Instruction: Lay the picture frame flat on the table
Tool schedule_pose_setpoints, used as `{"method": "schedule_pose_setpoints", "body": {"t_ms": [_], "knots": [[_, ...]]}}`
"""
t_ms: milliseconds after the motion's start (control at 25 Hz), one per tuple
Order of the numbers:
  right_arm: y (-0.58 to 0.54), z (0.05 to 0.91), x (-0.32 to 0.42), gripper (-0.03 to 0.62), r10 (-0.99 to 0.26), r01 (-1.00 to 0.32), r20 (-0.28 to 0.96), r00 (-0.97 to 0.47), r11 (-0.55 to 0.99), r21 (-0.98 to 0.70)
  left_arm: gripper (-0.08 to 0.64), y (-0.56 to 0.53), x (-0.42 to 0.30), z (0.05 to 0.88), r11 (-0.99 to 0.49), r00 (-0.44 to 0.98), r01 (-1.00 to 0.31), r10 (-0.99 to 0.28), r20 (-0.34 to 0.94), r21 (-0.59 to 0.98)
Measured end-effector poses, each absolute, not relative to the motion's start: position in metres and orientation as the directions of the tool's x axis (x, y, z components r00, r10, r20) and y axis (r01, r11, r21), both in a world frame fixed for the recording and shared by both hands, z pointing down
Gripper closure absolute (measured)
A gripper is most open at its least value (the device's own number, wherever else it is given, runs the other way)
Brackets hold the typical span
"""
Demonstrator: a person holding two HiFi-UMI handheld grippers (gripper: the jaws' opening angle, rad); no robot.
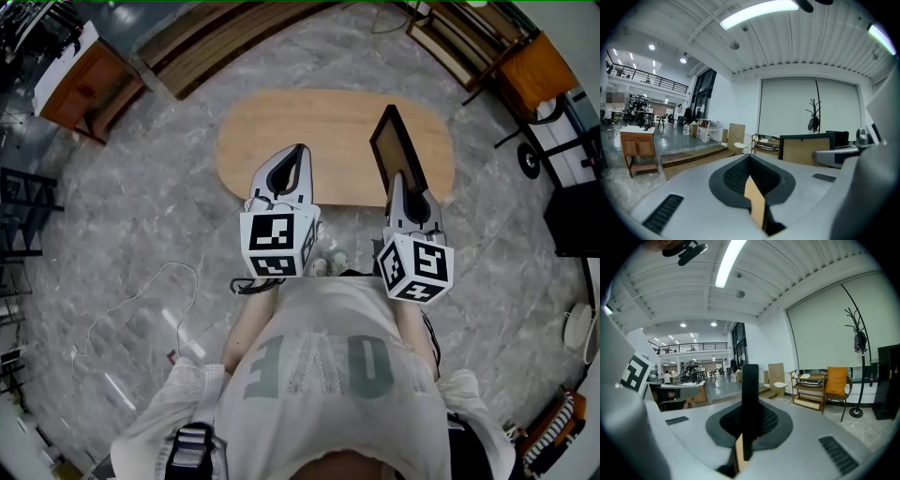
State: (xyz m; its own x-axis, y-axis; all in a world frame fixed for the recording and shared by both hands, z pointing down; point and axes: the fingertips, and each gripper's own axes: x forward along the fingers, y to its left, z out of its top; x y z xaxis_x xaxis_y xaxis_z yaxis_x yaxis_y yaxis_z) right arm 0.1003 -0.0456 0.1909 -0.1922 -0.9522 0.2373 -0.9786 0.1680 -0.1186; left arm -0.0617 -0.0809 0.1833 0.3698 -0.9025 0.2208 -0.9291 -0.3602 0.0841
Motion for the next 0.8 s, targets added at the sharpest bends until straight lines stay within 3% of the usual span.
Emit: {"method": "schedule_pose_setpoints", "body": {"t_ms": [800], "knots": [[-0.056,0.185,0.118,0.575,-0.942,-0.964,0.213,-0.258,0.236,-0.123,0.552,-0.087,-0.035,0.168,-0.328,0.334,-0.942,-0.921,0.202,0.066]]}}
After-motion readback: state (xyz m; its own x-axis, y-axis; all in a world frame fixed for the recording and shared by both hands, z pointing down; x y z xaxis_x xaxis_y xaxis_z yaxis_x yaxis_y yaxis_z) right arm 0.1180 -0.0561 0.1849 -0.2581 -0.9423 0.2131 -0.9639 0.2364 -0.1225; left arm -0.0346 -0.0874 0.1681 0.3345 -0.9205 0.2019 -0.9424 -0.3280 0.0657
